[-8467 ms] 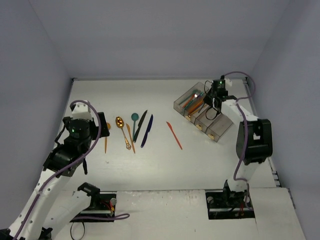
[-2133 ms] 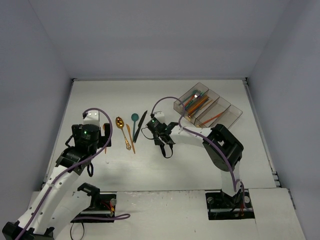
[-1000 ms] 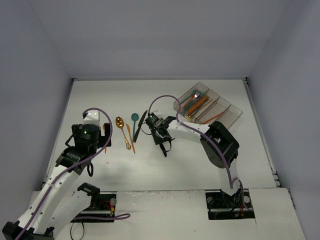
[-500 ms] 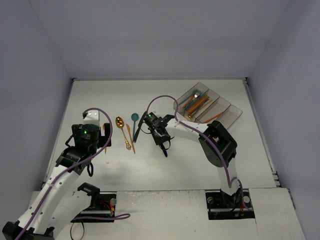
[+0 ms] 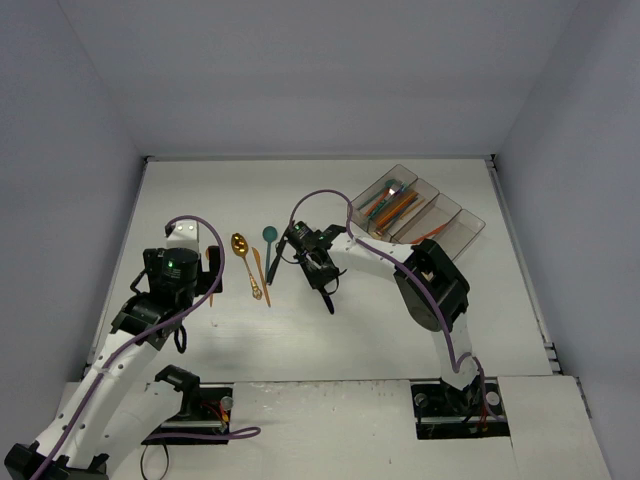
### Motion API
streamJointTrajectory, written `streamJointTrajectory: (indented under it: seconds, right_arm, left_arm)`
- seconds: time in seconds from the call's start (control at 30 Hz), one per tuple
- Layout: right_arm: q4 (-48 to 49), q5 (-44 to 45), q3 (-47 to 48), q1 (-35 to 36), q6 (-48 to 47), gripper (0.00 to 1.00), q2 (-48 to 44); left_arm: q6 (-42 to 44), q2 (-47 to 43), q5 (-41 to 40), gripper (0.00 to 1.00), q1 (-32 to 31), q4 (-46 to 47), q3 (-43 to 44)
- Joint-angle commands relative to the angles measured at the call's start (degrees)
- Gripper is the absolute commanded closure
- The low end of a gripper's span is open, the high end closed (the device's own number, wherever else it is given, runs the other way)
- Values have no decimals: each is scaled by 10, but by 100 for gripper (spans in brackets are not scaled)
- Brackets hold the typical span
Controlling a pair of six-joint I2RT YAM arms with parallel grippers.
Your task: Sort the eating utensils into containers
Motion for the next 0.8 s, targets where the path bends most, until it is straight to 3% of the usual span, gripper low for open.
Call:
streamJointTrajectory:
  seconds: [0.0, 0.5, 0.63, 0.77]
  right_arm:
    - [-42, -15, -3, 0, 6, 100, -18]
    - [-41, 22, 12, -66, 28, 100, -112]
    - [-41, 35, 8, -121, 51, 100, -148]
    - [-42, 41, 11, -221, 89, 100, -189]
  left_arm:
    - [-4, -2, -6, 3, 4, 19, 22]
    - [-4, -7, -7, 2, 4, 20, 21]
    - [-4, -7, -6, 3, 4, 20, 21]
    - [-4, -7, -6, 3, 4, 19, 21]
